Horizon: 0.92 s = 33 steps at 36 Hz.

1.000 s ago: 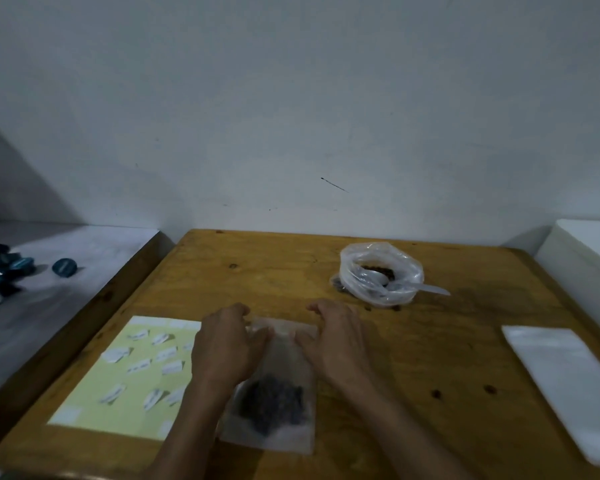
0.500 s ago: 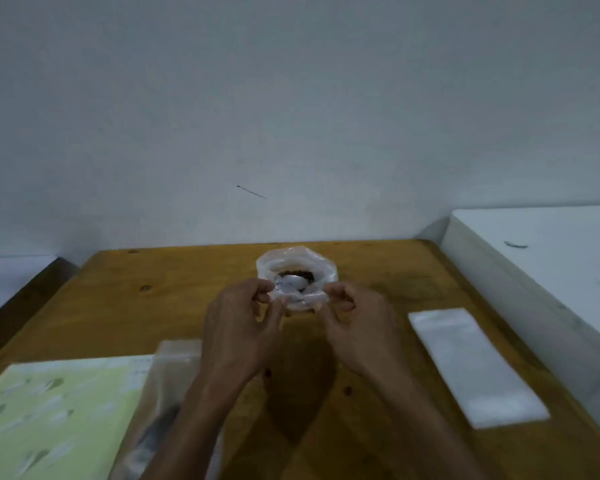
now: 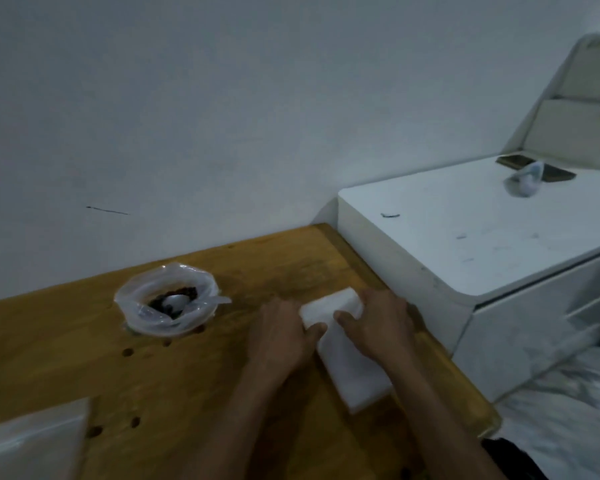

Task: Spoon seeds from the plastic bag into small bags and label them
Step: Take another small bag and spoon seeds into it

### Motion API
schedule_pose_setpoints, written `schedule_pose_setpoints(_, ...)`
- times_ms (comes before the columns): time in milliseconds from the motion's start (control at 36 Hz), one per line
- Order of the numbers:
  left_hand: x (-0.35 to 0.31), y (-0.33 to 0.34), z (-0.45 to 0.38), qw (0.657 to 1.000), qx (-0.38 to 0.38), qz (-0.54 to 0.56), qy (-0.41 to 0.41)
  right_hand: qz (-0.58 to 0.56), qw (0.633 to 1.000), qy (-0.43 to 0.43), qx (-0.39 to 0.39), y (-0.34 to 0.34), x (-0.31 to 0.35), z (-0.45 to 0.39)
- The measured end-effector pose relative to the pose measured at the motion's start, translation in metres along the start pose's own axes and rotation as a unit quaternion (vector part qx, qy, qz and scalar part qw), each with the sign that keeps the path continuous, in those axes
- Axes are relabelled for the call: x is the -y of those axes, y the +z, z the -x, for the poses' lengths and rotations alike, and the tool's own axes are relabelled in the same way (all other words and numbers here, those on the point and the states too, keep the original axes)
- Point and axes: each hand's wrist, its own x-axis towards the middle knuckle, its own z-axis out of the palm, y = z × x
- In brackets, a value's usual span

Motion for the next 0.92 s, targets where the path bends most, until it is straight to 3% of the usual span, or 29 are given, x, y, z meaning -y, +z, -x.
schedule_pose_setpoints(361, 0.005, 0.012, 0.001, 0.998, -0.047, 0.038, -0.004, -0.029, 0.999, -0.005, -0.034, 0.000, 0.003, 0.004)
schedule_pose_setpoints(556, 0.005, 0.005, 0.000, 0.987, -0.057, 0.144, -0.029, -0.179, 0.981, -0.009, -0.079, -0.011, 0.015, 0.003)
schedule_pose_setpoints(639, 0.006, -0.008, 0.000, 0.965, -0.084, 0.244, -0.045, -0.276, 0.958, -0.032, -0.066, -0.023, 0.026, 0.002)
schedule_pose_setpoints(778, 0.014, -0.051, 0.008, 0.898, -0.110, 0.423, -0.051, -0.421, 0.902, -0.089, -0.045, -0.042, 0.049, 0.006)
schedule_pose_setpoints(917, 0.036, -0.097, 0.028, 0.855, -0.113, 0.506, -0.014, -0.504, 0.853, -0.128, 0.040, -0.040, 0.090, 0.027)
